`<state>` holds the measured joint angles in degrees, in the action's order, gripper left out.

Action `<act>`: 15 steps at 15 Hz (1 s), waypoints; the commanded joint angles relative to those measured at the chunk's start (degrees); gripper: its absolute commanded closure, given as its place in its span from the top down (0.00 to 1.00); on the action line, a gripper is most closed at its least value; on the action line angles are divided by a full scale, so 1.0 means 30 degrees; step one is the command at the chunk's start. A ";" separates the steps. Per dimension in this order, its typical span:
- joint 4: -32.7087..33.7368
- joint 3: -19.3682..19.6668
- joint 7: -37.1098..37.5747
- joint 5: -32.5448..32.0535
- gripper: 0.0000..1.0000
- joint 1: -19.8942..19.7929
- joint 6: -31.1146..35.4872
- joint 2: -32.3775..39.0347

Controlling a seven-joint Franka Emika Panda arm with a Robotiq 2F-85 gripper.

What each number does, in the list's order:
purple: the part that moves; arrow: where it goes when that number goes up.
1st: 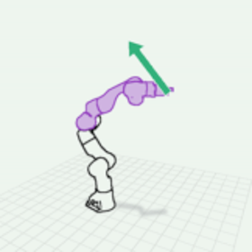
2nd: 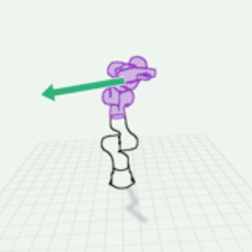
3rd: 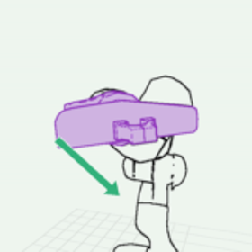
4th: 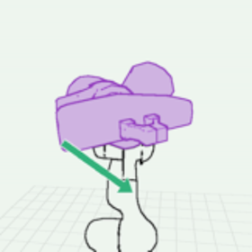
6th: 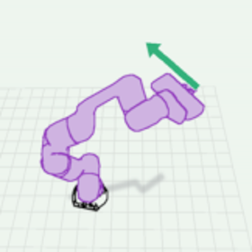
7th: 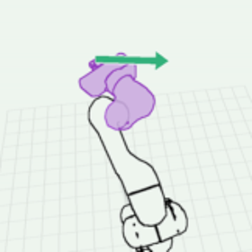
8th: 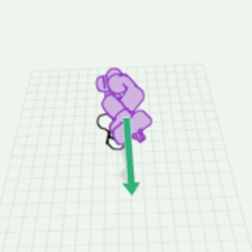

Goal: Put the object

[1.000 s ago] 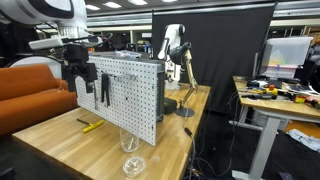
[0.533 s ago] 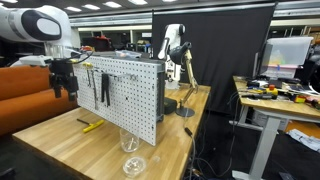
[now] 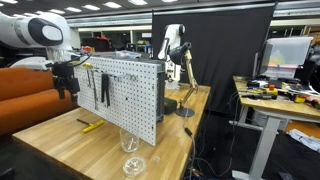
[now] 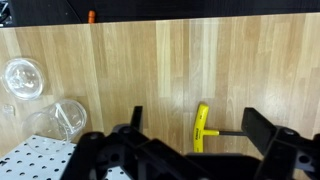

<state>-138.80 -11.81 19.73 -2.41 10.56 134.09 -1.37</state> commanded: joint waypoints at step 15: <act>0.3943 0.0124 0.7559 0.0065 1.00 0.3124 0.2404 0.5898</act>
<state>-127.00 -12.12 42.76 -2.64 19.27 141.45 16.45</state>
